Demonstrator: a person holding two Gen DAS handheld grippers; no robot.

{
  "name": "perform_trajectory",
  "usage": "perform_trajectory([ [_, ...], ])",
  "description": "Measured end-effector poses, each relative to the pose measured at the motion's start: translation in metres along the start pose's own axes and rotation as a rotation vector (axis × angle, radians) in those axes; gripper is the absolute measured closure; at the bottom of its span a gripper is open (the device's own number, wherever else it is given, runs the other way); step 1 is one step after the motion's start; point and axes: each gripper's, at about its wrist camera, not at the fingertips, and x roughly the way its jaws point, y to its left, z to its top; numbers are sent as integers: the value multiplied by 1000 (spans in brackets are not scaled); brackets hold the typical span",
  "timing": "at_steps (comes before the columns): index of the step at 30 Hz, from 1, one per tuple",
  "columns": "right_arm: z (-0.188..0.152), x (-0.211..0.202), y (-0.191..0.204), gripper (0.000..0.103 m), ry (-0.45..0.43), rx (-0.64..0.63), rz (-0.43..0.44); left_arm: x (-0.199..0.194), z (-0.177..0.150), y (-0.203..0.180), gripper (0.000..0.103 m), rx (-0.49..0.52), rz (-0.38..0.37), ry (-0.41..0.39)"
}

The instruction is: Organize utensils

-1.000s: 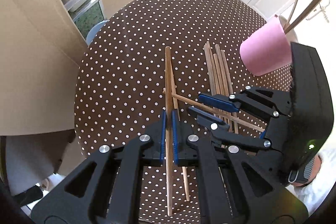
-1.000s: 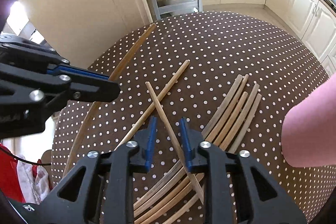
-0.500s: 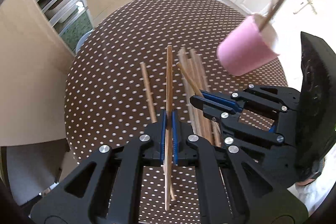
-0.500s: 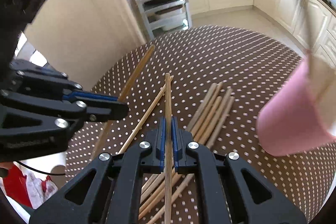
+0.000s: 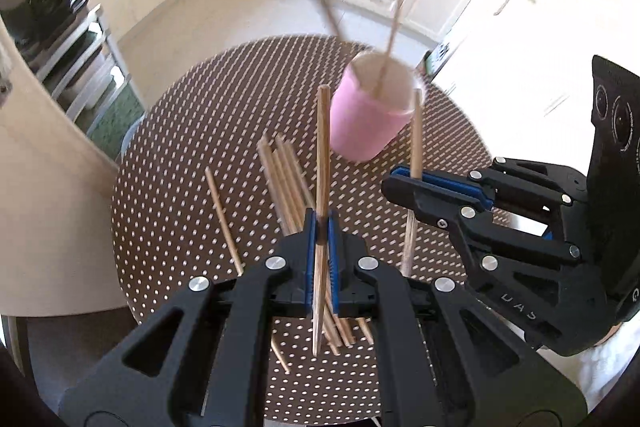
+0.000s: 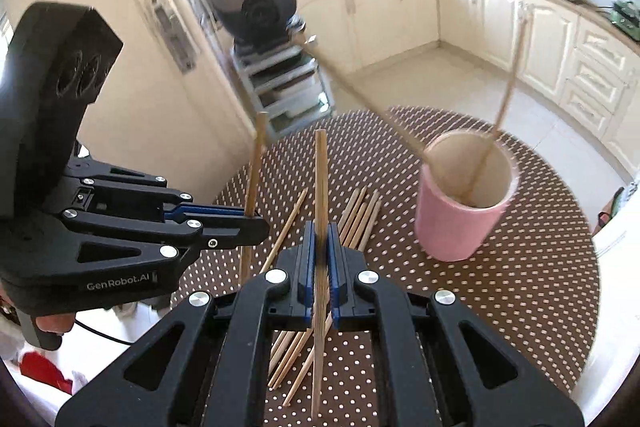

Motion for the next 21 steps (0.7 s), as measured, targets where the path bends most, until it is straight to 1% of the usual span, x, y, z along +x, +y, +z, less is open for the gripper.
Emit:
perform_trajectory([
  [3,4,-19,1,99,-43,6,-26,-16,6,-8,97,21,1,-45],
  [6,7,-32,3,99,-71,6,-48,-32,14,-19,97,44,-16,-88],
  [13,14,-59,-1,99,-121,13,-65,-54,27,-44,100,97,-21,-164],
  [14,15,-57,0,99,-123,14,-65,-54,28,-45,100,98,-30,-164],
  [16,17,-58,-5,99,-107,24,-84,-50,31,-48,100,98,-54,-130],
  [17,17,-57,-9,99,-99,34,-84,-46,32,-47,100,95,-52,-118],
  [18,15,-57,-13,99,-86,50,-78,-42,31,-47,100,85,-45,-109],
  [20,11,-55,-22,99,-63,99,-55,-30,30,-43,99,56,-68,-57],
  [21,10,-55,-25,99,-58,116,-46,-26,28,-41,99,45,-64,-52],
])
